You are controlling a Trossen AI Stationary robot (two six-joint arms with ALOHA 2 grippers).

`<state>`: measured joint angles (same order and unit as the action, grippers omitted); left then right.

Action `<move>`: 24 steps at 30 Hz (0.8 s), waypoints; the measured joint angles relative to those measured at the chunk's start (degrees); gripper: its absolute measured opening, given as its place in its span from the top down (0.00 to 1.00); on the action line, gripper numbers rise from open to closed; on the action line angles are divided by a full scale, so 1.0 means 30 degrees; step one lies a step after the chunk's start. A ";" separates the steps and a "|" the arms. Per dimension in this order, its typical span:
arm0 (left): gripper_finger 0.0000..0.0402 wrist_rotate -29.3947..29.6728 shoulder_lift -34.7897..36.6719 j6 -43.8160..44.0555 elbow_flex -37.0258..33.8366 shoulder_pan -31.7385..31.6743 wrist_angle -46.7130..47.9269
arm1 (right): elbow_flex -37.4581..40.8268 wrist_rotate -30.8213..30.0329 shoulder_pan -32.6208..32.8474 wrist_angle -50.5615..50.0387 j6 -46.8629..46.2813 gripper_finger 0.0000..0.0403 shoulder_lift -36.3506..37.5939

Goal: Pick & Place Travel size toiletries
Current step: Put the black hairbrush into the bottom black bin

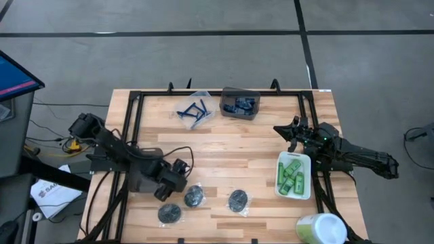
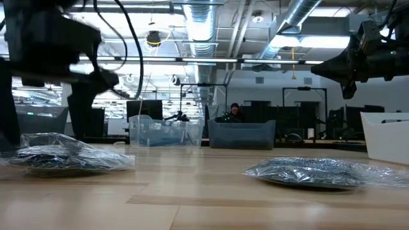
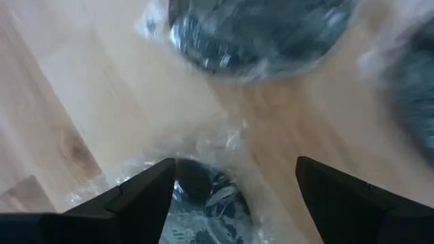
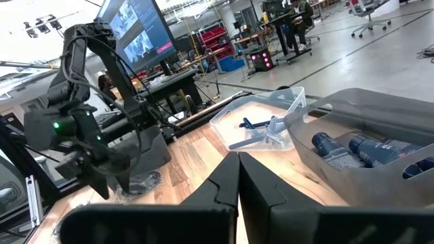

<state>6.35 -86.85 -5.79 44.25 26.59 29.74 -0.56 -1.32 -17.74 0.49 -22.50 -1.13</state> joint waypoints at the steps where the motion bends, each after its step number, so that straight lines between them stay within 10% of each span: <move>1: 0.25 0.0179 -0.0307 0.0009 0.0000 0.0000 0.0001 | 0.0000 -0.0006 -0.0001 0.0000 0.0000 1.00 0.0000; 9: 0.32 0.1728 -0.1624 -0.0006 0.0080 0.0036 -0.0200 | 0.0000 -0.0005 0.0000 0.0000 0.0000 1.00 0.0006; 24: 0.83 0.1950 -0.1391 0.0599 -0.0007 0.0000 -0.0603 | 0.0000 -0.0004 -0.0003 0.0000 0.0000 1.00 0.0000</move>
<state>12.20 -91.02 -3.99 44.23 26.59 27.93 -0.56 -1.34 -17.74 0.49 -22.50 -1.13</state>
